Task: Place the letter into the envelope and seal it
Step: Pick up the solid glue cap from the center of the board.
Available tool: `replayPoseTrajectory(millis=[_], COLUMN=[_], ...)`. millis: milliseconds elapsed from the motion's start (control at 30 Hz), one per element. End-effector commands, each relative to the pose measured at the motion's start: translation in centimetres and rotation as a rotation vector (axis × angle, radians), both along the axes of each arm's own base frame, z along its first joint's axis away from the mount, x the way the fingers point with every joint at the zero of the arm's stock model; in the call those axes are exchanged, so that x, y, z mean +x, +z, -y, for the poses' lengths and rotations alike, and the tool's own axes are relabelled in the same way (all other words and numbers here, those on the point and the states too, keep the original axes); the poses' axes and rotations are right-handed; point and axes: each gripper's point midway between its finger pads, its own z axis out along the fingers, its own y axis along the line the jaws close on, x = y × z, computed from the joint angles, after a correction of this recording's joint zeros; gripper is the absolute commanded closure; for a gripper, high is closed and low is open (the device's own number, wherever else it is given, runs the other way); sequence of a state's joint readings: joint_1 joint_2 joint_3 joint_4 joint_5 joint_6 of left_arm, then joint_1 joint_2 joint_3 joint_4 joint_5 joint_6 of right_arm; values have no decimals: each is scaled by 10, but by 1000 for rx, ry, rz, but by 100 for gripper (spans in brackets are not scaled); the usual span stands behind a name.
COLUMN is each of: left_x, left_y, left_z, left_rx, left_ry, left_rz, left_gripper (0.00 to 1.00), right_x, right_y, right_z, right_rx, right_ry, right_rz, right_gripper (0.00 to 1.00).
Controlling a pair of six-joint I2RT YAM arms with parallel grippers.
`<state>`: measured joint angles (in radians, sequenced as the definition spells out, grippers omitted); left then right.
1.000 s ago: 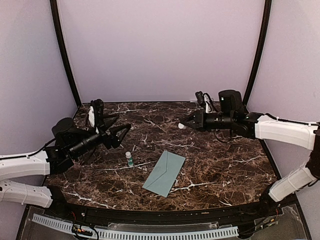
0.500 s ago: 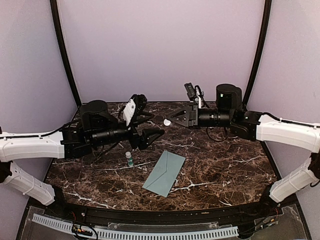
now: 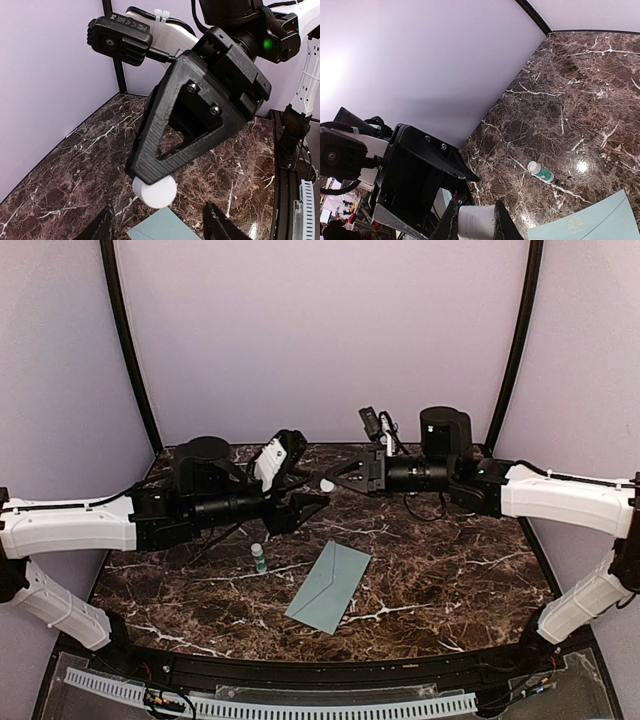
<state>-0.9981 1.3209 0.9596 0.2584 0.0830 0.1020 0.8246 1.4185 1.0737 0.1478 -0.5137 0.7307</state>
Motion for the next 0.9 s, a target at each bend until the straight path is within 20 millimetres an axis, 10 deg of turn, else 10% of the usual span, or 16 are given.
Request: replayPoseTrajectory(millis=[0, 867], left_x=[5, 10], left_y=[14, 16], left_z=[2, 10], left_rx=[-10, -7], left_ry=[24, 44], left_rz=[37, 63], left_gripper=[43, 60], right_x=[-4, -6], right_y=[16, 13], right_z=[-9, -15], right_rx=[27, 22], right_ry=[32, 55], right_rz=[37, 23], right_gripper=[84, 85])
